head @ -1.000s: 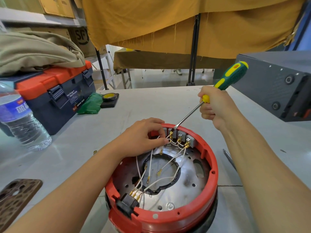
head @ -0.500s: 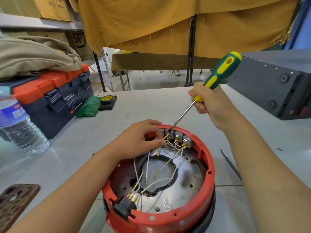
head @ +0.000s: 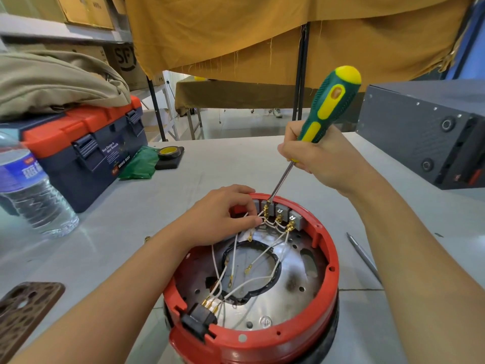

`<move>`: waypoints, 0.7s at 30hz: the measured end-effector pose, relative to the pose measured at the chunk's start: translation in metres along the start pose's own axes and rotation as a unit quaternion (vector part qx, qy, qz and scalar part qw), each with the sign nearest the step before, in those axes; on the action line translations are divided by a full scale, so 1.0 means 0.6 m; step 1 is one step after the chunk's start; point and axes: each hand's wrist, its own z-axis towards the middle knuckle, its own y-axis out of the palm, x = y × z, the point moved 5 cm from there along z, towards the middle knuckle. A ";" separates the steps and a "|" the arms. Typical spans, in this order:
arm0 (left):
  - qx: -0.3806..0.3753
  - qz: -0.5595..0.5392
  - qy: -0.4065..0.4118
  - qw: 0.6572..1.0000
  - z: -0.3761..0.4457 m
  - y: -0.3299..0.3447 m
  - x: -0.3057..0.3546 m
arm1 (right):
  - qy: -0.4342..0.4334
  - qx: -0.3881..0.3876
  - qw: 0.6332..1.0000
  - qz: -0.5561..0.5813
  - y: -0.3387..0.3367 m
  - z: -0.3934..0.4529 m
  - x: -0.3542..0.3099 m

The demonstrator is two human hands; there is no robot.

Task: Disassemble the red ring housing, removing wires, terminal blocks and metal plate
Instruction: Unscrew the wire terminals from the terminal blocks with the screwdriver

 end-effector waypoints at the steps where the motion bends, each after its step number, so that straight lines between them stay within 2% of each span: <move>1: -0.001 0.002 0.000 1.000 0.000 0.000 0.000 | -0.004 -0.005 1.000 -0.005 0.004 0.000 -0.002; 5: -0.002 0.007 -0.002 1.000 0.000 0.001 0.001 | -0.001 0.003 1.000 -0.008 0.010 0.002 0.000; 9: -0.002 0.011 -0.005 1.000 0.000 0.001 0.001 | 0.025 0.023 0.999 0.037 0.001 0.002 0.015; 15: -0.007 0.019 -0.011 1.000 0.000 0.001 0.001 | 0.115 0.063 0.982 0.137 -0.020 -0.004 0.058; 21: -0.012 0.021 -0.013 1.000 0.000 0.001 0.004 | 0.240 0.147 0.938 0.203 -0.028 -0.015 0.108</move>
